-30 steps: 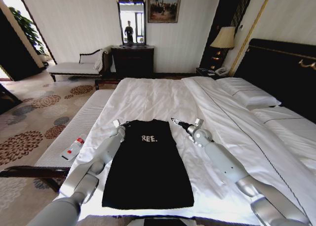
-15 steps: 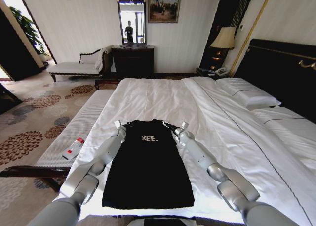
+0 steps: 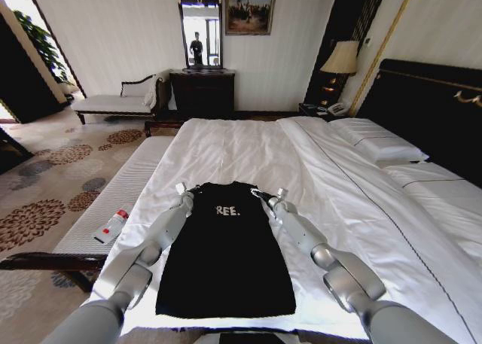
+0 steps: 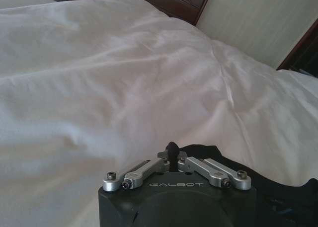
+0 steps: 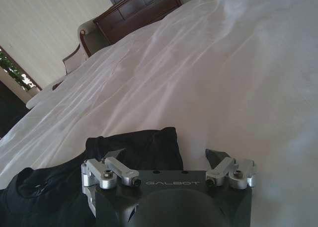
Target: Fold the clothes on the bed.
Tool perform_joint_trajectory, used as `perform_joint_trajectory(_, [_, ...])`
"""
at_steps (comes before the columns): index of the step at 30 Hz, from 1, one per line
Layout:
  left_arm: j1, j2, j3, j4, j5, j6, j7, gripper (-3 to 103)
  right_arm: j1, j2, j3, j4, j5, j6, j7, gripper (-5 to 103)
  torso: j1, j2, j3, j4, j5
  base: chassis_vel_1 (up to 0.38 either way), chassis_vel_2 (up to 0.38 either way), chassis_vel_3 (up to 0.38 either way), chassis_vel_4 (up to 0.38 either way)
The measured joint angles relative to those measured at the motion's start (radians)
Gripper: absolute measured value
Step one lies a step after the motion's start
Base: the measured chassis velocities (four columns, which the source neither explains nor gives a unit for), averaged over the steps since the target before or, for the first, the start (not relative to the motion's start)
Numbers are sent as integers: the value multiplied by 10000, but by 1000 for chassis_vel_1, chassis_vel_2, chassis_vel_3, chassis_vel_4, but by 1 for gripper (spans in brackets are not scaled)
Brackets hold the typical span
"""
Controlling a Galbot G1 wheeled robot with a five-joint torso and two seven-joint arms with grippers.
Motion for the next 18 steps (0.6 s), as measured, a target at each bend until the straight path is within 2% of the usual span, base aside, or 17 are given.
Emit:
perform_joint_trajectory(2, [0,-3,3,6,2,2,6,2,11,15,29,-89,-73,8,-4,79,0,0,1,-6,1,0,0,0,0])
perform_joint_trajectory(4, [0,-5,3,10,2,2,8,2,10,16,47,-95,-83,10,7,79,0,0,1,-9,1,0,0,0,0])
perform_joint_trajectory(6, [-2,-8,3,60,3,2,43,2,0,36,197,-114,-83,14,76,68,0,0,0,-10,1,0,0,0,0])
perform_joint_trajectory(9, [-3,-16,7,111,6,2,76,2,10,55,269,-145,-77,14,96,63,0,0,1,-7,1,0,0,0,0])
perform_joint_trajectory(12, [-24,-96,7,237,22,-7,94,2,58,92,415,-218,-76,14,99,47,0,0,1,-3,0,0,0,0,0])
perform_joint_trajectory(15, [-40,-127,7,280,30,-15,102,2,59,100,441,-244,-82,14,95,41,0,0,1,-6,1,0,0,0,0])
perform_joint_trajectory(16, [-69,-161,7,322,31,-18,114,2,51,103,444,-249,-99,14,83,30,0,0,1,-7,0,0,0,0,0])
perform_joint_trajectory(17, [-94,-183,7,354,30,-23,124,2,38,106,441,-251,-112,14,78,30,0,0,0,-8,2,0,0,0,0])
perform_joint_trajectory(18, [-117,-202,7,390,28,-26,134,2,30,112,431,-255,-131,14,75,25,0,0,1,-7,2,0,0,0,0])
